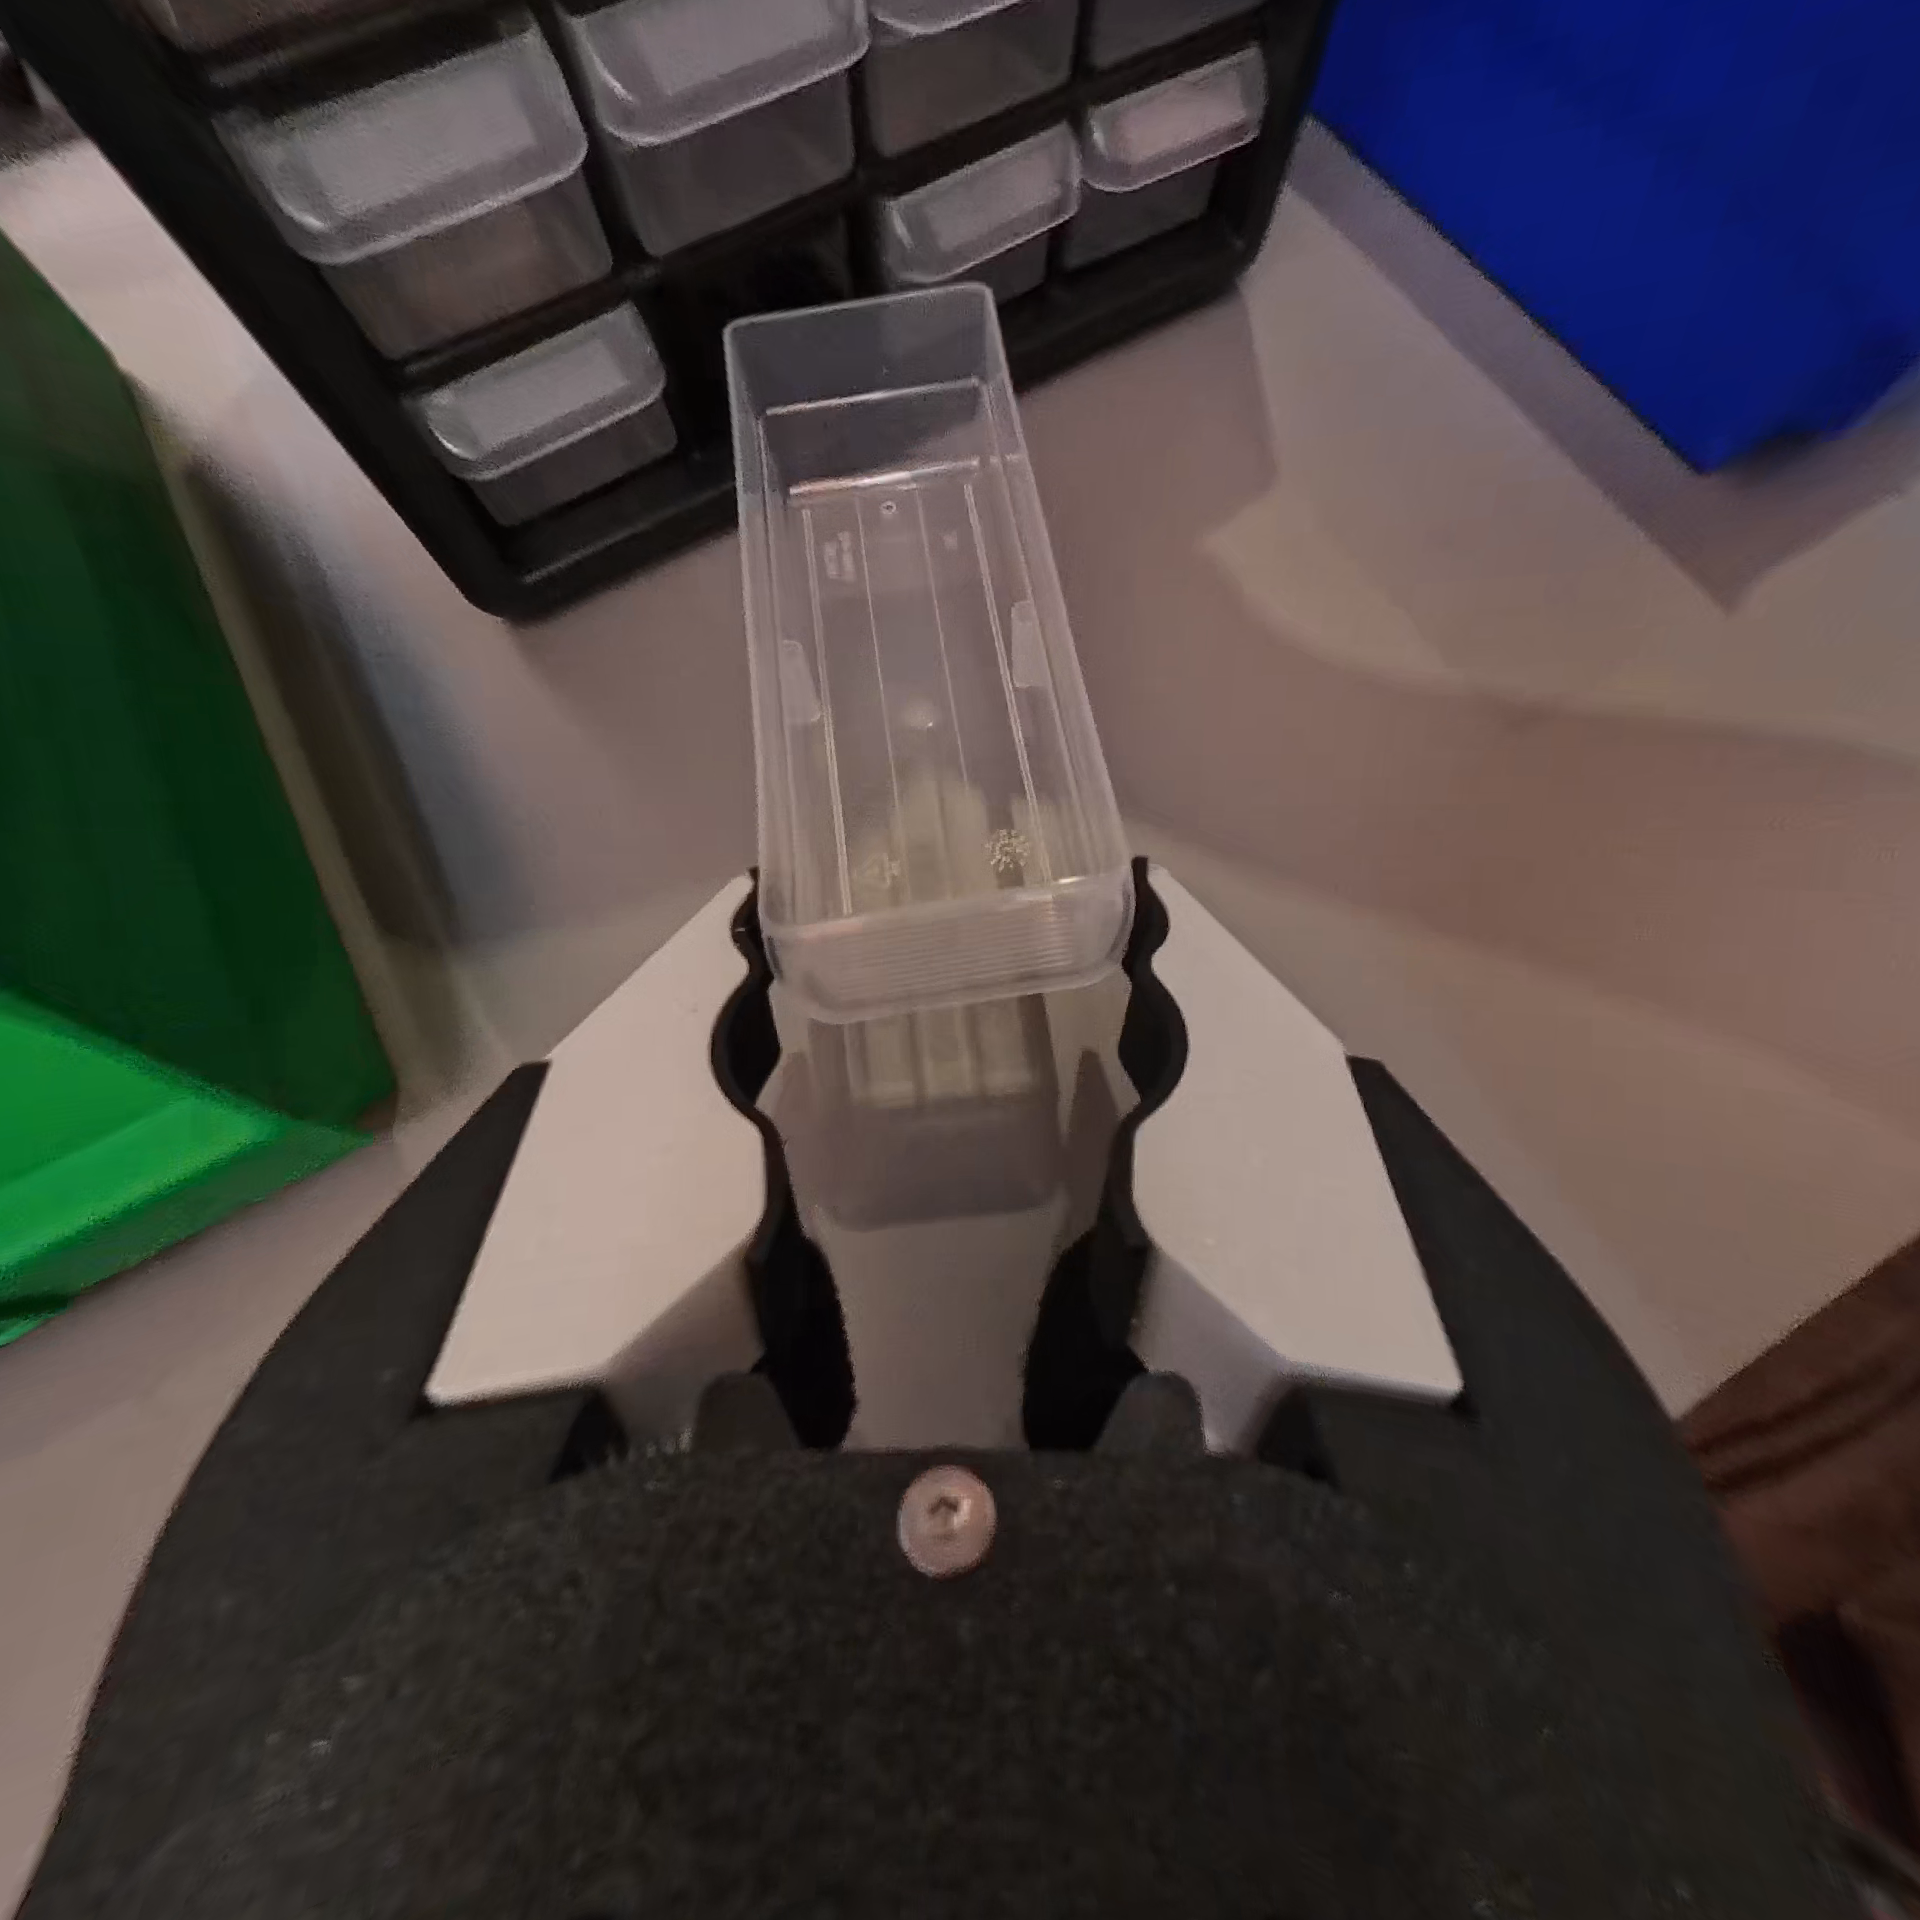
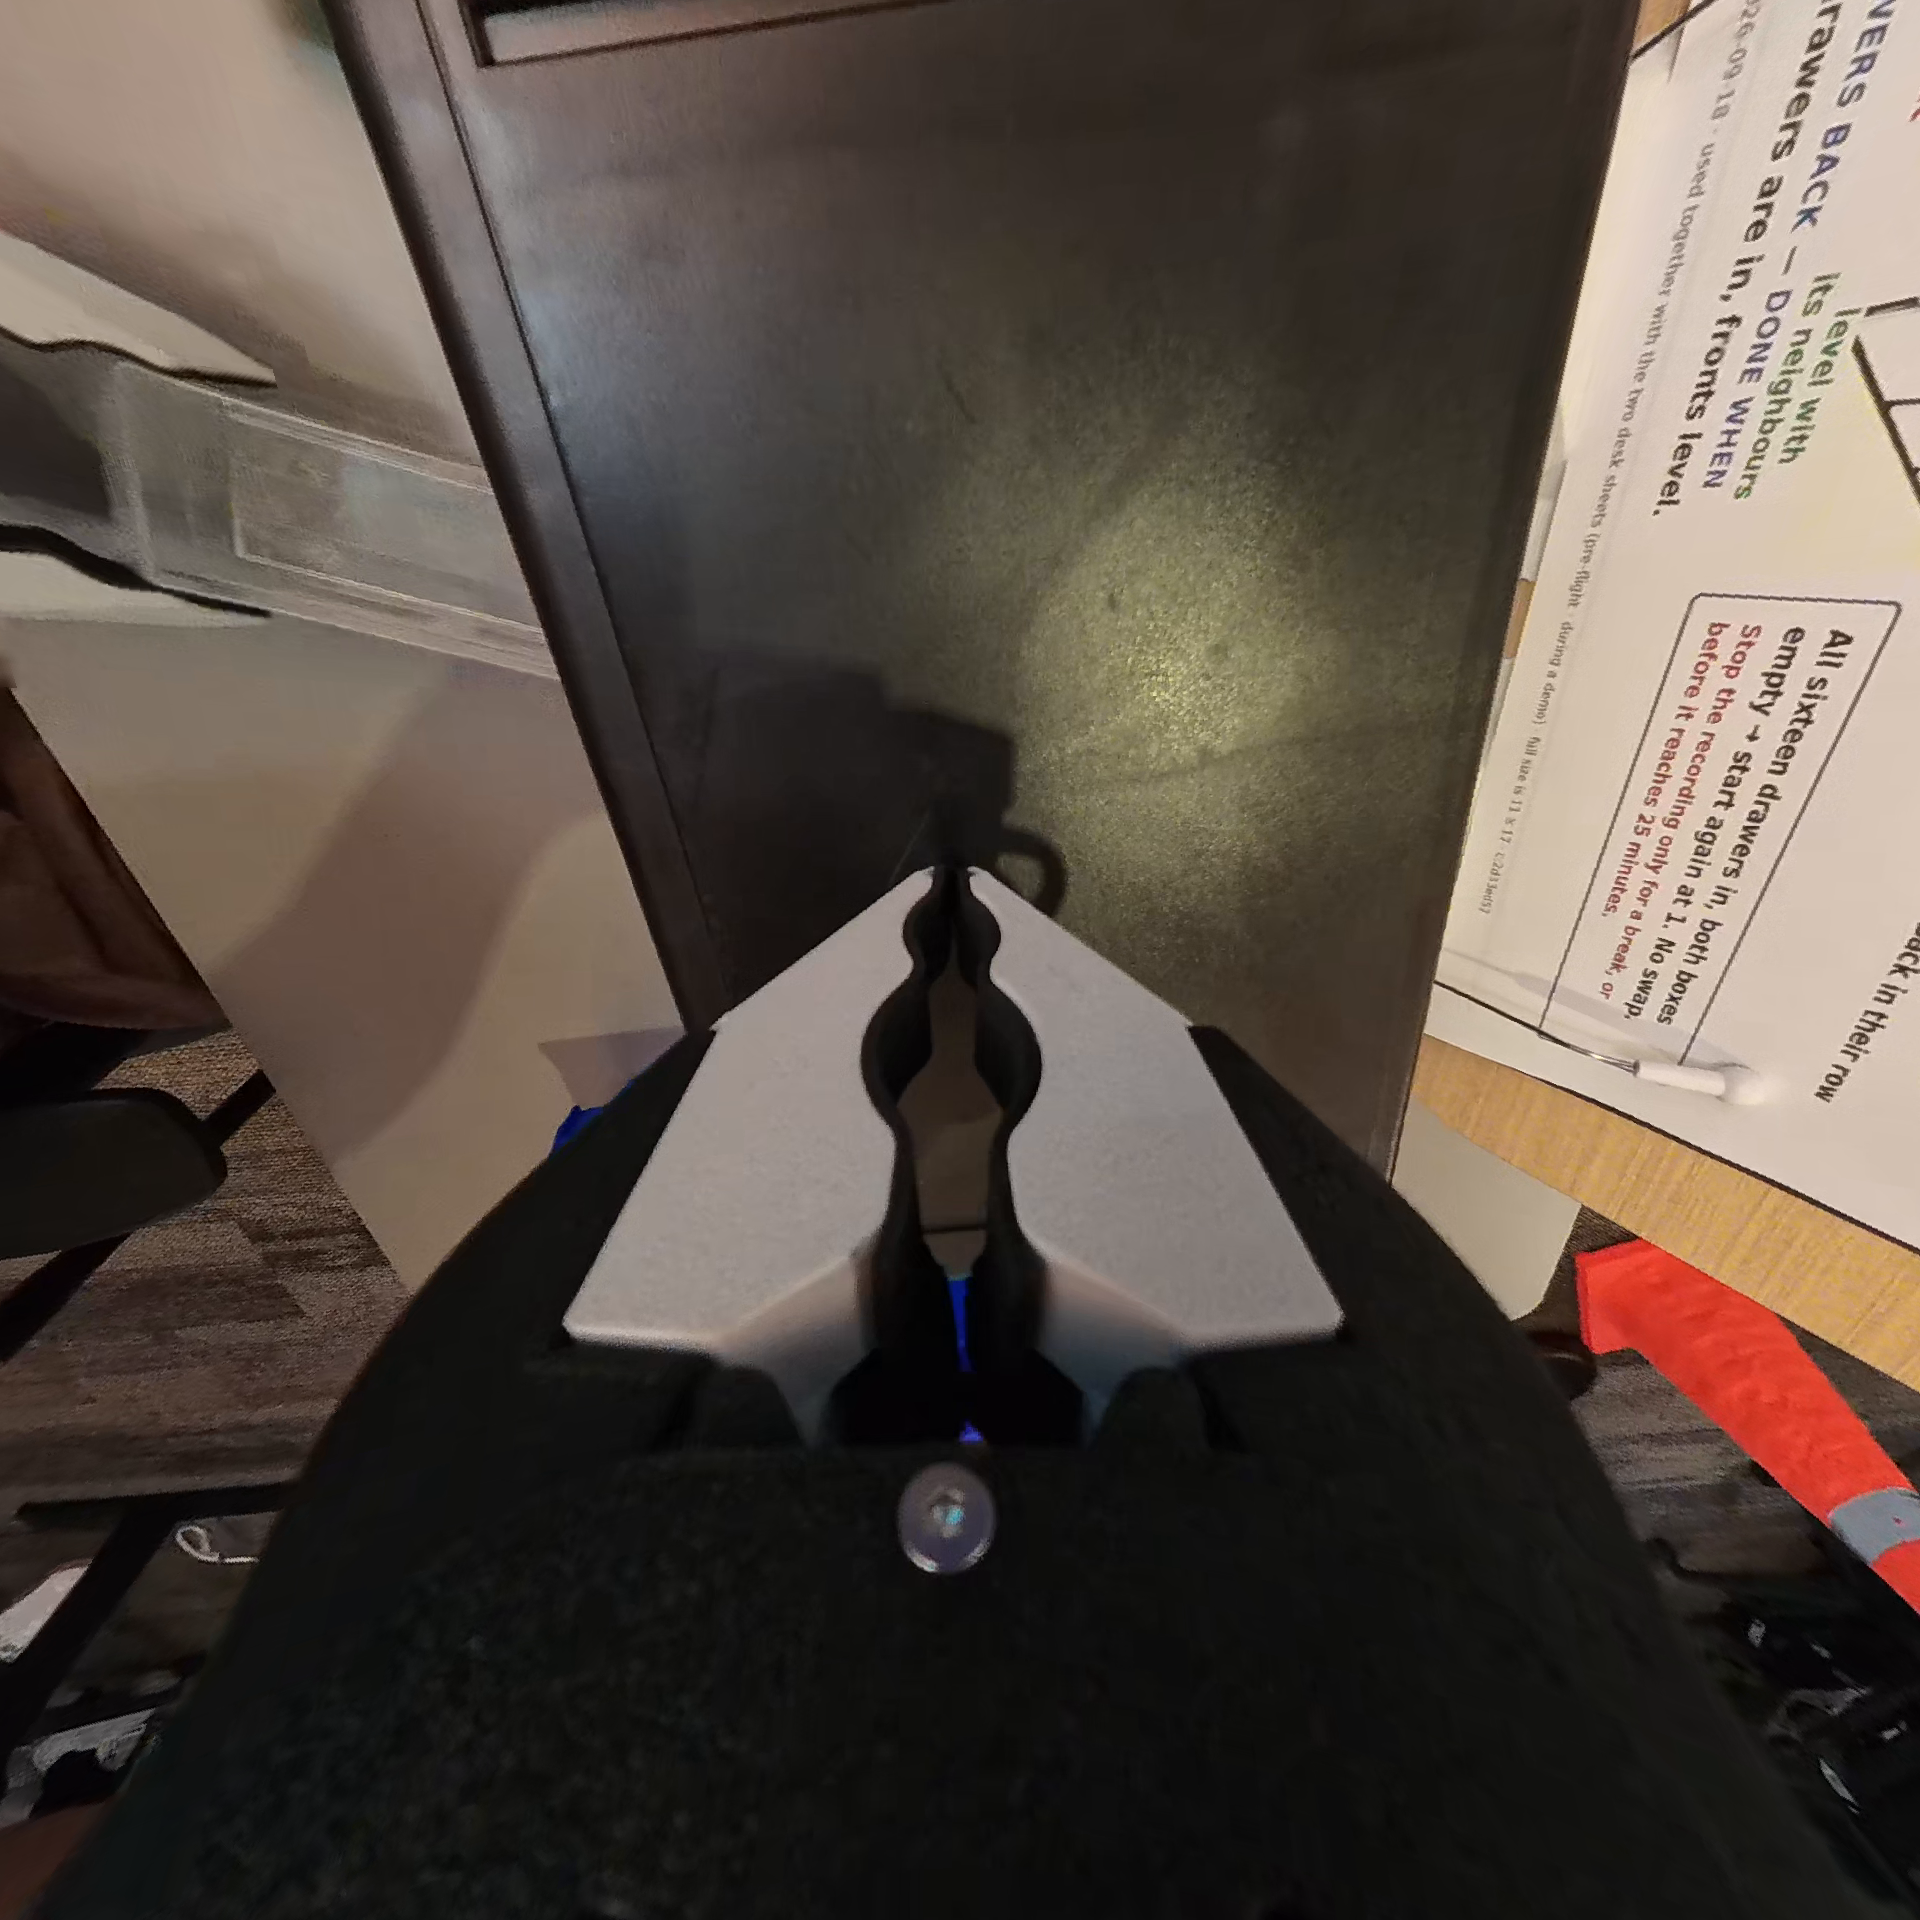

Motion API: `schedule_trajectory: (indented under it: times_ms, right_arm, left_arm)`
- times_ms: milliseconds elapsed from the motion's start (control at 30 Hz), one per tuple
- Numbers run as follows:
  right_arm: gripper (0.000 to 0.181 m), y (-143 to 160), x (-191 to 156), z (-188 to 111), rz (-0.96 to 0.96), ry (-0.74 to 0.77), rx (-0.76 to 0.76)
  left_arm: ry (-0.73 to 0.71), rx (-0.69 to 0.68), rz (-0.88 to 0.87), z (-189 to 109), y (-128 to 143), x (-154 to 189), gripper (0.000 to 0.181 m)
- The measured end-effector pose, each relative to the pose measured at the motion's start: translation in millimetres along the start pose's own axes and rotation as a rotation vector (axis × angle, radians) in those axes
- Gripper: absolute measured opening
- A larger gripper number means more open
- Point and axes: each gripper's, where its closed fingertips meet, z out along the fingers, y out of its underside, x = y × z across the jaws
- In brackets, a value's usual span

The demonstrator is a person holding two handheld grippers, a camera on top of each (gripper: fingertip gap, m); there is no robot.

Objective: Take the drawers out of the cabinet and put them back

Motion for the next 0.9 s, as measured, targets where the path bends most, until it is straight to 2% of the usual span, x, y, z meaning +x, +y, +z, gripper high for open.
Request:
schedule_trajectory:
  times_ms: [67,200,300,600,900]
  right_arm:
    - [0.000,0.0,0.0,0.0,0.009,-0.007,0.005]
    - [0.000,0.0,0.0,0.0,0.021,-0.020,0.007]
    - [0.000,0.1,0.1,0.1,0.028,-0.021,-0.002]
    - [0.000,0.2,0.2,-0.1,0.045,0.012,-0.022]
    - [0.000,0.3,0.3,0.0,0.055,0.009,-0.028]
  left_arm:
    - [0.010,-0.021,-0.057,7.9,-4.0,3.4,0.066]
    - [-0.056,-0.050,-0.051,9.4,-11.1,-0.6,0.065]
    - [-0.049,-0.078,-0.088,11.5,-13.8,-2.7,0.066]
    - [-0.068,-0.160,-0.096,15.9,-22.3,-5.7,0.066]
    - [-0.131,-0.186,-0.090,24.1,-27.3,-5.4,0.066]
